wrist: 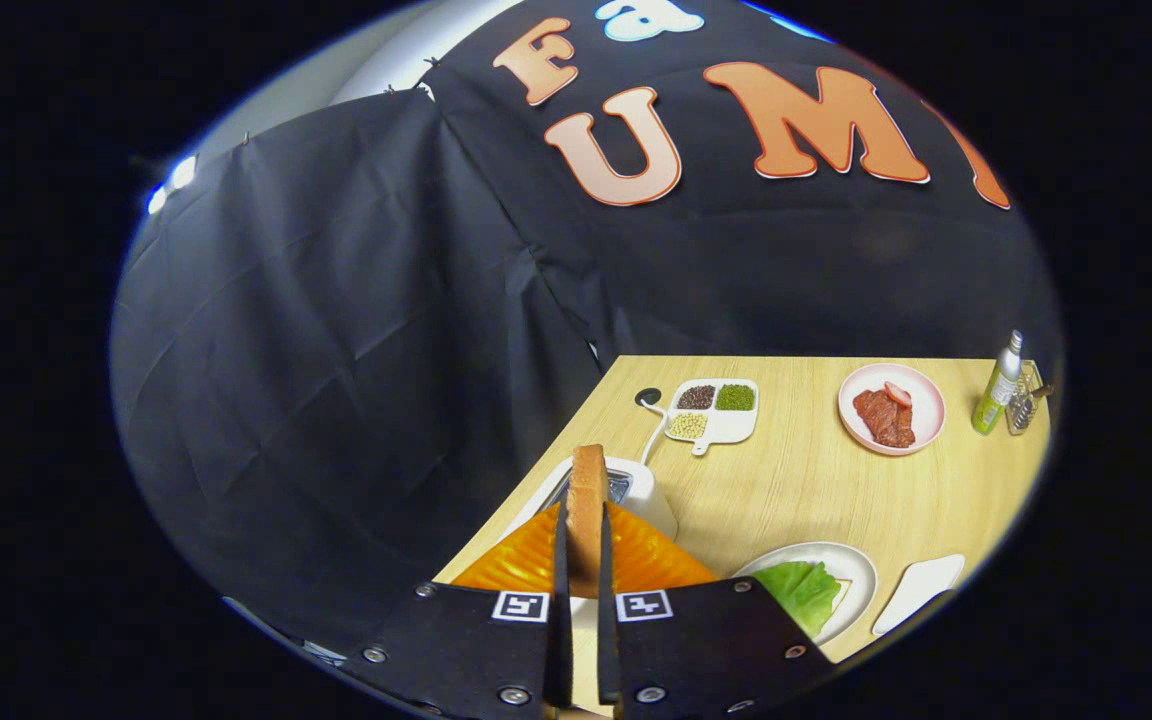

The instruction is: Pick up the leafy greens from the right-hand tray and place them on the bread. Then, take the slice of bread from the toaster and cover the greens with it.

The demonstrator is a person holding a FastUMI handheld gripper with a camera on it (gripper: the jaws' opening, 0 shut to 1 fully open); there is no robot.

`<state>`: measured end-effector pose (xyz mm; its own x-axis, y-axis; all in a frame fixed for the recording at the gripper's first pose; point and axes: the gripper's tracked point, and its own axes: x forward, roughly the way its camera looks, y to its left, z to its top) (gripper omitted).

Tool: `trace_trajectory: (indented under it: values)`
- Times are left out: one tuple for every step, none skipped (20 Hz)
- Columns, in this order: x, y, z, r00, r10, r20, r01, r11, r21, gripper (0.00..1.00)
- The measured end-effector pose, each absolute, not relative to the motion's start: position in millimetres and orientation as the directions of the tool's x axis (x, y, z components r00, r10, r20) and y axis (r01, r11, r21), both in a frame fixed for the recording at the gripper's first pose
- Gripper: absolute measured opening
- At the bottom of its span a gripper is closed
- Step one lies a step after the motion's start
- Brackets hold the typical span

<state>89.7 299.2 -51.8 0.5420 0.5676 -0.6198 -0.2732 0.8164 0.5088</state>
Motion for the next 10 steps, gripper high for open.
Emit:
trace_trajectory:
  values:
    - [85.7, 289.1, -56.0, 0.543, 0.563, -0.623, -0.263, 0.818, 0.511, 0.1]
    - [82.8, 279.6, -60.7, 0.544, 0.555, -0.629, -0.249, 0.823, 0.51, 0.1]
    - [80.0, 270.2, -67.7, 0.545, 0.547, -0.635, -0.231, 0.826, 0.514, 0.1]
    - [78.1, 262.0, -73.6, 0.543, 0.543, -0.64, -0.214, 0.827, 0.52, 0.1]
    - [75.9, 255.1, -78.4, 0.541, 0.541, -0.644, -0.198, 0.826, 0.528, 0.1]
    - [74.0, 247.7, -83.6, 0.538, 0.539, -0.648, -0.183, 0.825, 0.535, 0.1]
    - [70.3, 240.8, -89.0, 0.537, 0.536, -0.651, -0.168, 0.824, 0.541, 0.1]
    - [68.9, 234.2, -93.6, 0.536, 0.535, -0.653, -0.158, 0.823, 0.546, 0.1]
    - [66.9, 230.6, -99.4, 0.535, 0.535, -0.654, -0.148, 0.822, 0.551, 0.1]
    - [65.1, 226.1, -104.5, 0.534, 0.536, -0.654, -0.141, 0.819, 0.556, 0.1]
